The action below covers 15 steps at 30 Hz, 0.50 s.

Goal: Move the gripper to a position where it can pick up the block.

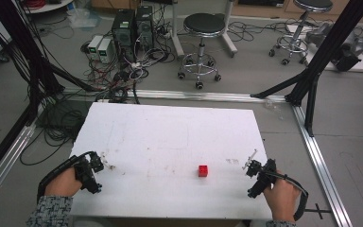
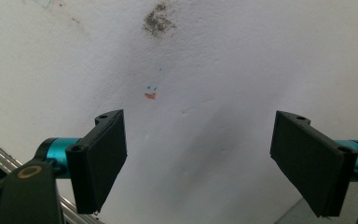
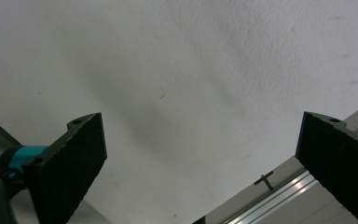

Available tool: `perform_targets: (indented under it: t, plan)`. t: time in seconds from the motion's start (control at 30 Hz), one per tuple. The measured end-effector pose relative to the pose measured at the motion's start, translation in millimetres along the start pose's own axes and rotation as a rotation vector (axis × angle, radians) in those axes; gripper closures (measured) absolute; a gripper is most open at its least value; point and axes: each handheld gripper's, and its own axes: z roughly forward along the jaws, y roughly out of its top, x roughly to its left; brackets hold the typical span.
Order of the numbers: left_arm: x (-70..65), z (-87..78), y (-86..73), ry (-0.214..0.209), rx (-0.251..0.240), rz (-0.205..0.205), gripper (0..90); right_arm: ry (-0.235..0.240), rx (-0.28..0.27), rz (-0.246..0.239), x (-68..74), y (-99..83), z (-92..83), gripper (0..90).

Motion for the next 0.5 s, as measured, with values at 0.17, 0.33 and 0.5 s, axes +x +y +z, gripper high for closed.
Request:
perform_targets:
  t: [0.17, 0.33, 0.5]
  plan:
    - [-0.9, -1.0, 0.7, 0.001, -0.005, 0.000, 18.9, 0.006, -0.002, 0.005, 0.1, -1.0, -1.0, 1.0]
    - [-1.2, -0.2, 1.1, -0.004, -0.006, 0.000, 18.9, 0.010, -0.002, 0.008, -0.4, -1.7, -1.3, 1.0]
    - [-0.7, -1.2, 0.0, 0.001, -0.013, -0.002, 18.9, 0.014, -0.004, 0.000, 0.0, -0.7, 0.2, 1.0]
